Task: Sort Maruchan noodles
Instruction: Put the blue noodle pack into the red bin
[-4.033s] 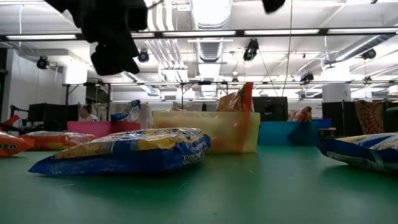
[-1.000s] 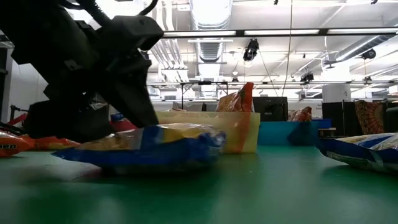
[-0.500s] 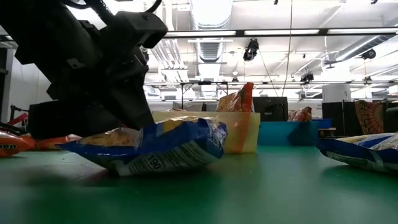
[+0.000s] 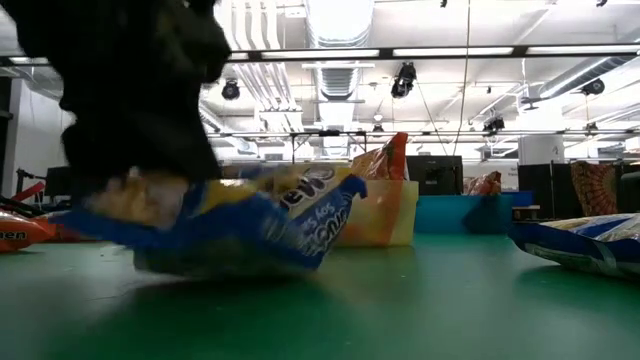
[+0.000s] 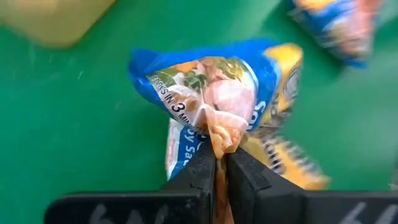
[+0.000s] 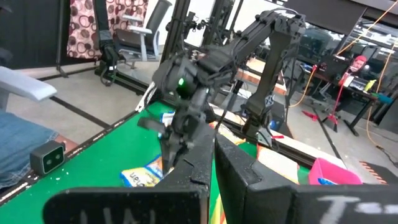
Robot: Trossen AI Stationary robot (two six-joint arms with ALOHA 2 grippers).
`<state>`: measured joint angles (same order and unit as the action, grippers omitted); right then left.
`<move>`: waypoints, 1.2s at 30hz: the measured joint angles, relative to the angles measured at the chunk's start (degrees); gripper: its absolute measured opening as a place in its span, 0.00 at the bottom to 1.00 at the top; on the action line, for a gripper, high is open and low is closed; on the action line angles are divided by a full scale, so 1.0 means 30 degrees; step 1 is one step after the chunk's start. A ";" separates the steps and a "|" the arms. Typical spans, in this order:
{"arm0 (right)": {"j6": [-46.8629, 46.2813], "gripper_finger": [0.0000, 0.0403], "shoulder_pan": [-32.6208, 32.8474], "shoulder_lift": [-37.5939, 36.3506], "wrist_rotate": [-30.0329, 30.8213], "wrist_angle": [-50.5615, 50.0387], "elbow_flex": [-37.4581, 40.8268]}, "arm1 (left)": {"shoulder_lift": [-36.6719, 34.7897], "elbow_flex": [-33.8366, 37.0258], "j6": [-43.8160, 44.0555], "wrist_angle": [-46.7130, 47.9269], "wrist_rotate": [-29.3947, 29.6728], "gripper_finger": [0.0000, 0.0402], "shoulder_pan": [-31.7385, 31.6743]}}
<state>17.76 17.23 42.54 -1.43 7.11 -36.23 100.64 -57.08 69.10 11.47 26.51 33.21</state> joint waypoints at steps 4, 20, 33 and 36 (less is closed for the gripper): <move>0.0033 0.02 0.0000 0.0000 0.0000 -0.0002 0.0000 | -0.1003 -0.0555 -0.2486 0.0093 0.0273 0.01 -0.0003; 0.0137 0.02 0.0000 0.0000 0.0000 0.0006 0.0000 | -0.1741 -1.0578 -0.2142 2.0101 0.5356 0.00 -0.0871; 0.0421 0.02 -0.0004 0.0000 0.0007 0.0069 0.0000 | -0.1732 -1.2929 -0.6136 2.6097 0.9816 0.00 -0.7940; 0.0284 0.02 -0.0002 0.0002 0.0015 0.0051 0.0000 | -0.1661 -1.2714 -0.8494 2.6184 0.9484 0.00 -1.0566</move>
<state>18.61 17.23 42.55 -1.39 7.27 -36.23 95.66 -95.22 43.62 90.02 54.96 1.51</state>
